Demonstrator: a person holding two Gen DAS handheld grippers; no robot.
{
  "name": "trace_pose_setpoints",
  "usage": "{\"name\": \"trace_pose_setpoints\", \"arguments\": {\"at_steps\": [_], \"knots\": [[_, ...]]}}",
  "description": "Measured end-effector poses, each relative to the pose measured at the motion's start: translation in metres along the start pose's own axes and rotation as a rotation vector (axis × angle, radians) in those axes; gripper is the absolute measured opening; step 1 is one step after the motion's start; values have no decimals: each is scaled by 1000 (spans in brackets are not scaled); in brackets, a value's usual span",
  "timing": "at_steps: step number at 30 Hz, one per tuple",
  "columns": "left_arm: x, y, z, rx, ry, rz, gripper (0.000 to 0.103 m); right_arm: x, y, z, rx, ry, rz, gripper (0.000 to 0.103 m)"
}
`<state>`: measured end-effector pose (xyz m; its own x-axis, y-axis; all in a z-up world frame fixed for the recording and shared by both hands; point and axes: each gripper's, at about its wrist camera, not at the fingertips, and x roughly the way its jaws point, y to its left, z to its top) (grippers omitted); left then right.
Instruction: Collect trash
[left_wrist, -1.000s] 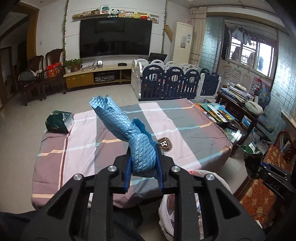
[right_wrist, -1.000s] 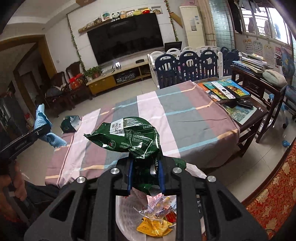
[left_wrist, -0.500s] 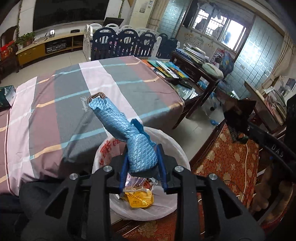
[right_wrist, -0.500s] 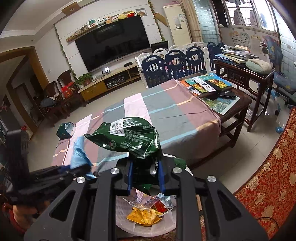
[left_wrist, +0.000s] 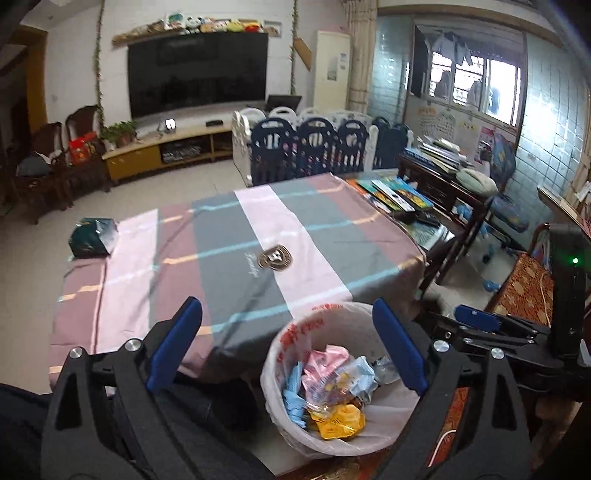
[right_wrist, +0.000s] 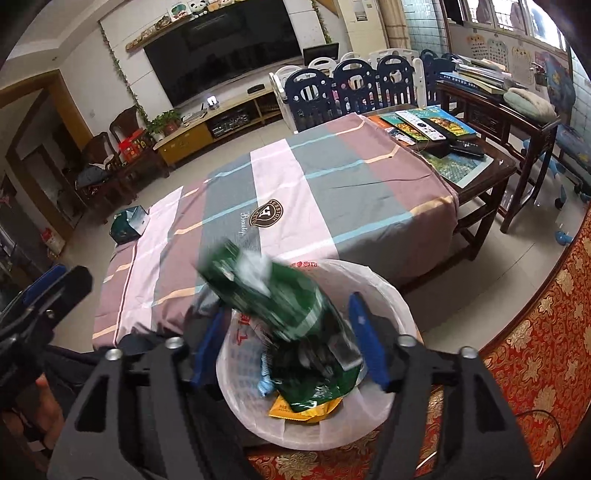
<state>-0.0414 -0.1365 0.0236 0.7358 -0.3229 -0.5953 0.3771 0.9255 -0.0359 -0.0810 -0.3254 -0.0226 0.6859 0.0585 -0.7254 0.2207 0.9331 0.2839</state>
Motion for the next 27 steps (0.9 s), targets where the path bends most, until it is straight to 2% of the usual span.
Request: {"name": "trace_pose_setpoints", "arguments": {"at_steps": [5,7,11,14,17,21,27], "knots": [[-24,9,6,-11,-50,74,98,-21,6,5,-2,-43,-44,84],[-32,11,7,-14,-58,98,99,-34,12,6,-22,-79,-65,92],[-45,14,10,-20,-53,144,99,-65,34,9,-102,-162,-112,100],[-53,15,11,-27,-48,159,99,-78,44,13,-145,-192,-150,100],[-59,16,11,-34,-51,170,99,-87,48,13,-163,-212,-153,100],[-67,17,13,-45,-67,178,100,-86,48,14,-160,-188,-171,100],[-71,20,14,-56,-74,189,100,-81,54,12,-169,-172,-151,100]]}}
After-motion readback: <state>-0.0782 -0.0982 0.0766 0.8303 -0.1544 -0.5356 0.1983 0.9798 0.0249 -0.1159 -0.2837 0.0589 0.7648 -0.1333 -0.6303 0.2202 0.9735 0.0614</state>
